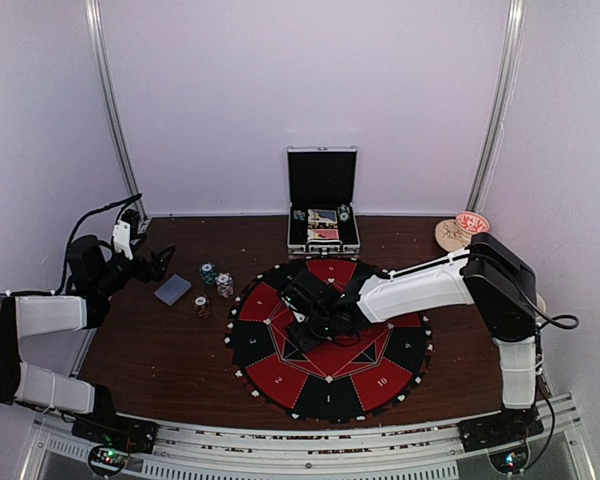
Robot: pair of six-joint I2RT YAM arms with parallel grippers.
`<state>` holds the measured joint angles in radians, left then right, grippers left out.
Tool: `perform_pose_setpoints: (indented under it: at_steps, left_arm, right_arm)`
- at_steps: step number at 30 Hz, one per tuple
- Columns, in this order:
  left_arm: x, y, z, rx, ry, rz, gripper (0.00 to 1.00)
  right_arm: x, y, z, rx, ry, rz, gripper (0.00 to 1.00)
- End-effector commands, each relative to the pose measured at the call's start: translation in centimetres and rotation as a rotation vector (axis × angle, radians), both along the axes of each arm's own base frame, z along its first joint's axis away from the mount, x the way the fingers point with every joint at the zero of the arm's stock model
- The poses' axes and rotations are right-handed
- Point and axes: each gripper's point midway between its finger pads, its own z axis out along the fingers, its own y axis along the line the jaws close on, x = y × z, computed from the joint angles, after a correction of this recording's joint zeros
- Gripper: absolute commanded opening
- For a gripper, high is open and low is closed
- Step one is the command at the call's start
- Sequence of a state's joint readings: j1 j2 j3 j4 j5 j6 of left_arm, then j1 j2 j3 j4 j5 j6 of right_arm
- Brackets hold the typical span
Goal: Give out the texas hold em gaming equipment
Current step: Pick up the small blind button from the poker table mat.
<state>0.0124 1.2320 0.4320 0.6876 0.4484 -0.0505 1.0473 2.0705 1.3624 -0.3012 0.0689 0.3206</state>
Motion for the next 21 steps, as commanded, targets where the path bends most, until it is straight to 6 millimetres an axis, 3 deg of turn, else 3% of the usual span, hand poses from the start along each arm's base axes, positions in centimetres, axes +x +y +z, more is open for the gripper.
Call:
perform_pose_setpoints:
  at_steps: [1, 11, 15, 21]
  left_arm:
    - [0.5, 0.3, 1.6, 0.011, -0.062, 0.011, 0.98]
    - [0.5, 0.3, 1.5, 0.012, -0.06, 0.01, 0.98]
    - [0.5, 0.3, 1.6, 0.012, -0.061, 0.012, 0.98]
    - [0.4, 0.3, 1.7, 0.012, -0.064, 0.012, 0.98]
  right_arm:
    - [-0.8, -2.6, -1.0, -0.082, 0.026, -0.028, 0.5]
    - [-0.8, -3.2, 1.8, -0.014, -0.013, -0.062, 0.5]
    - [-1.2, -4.7, 2.9, 0.006, -0.03, -0.091, 0.5]
    - [-2.4, -8.7, 3.5, 0.015, -0.057, -0.157, 0.5]
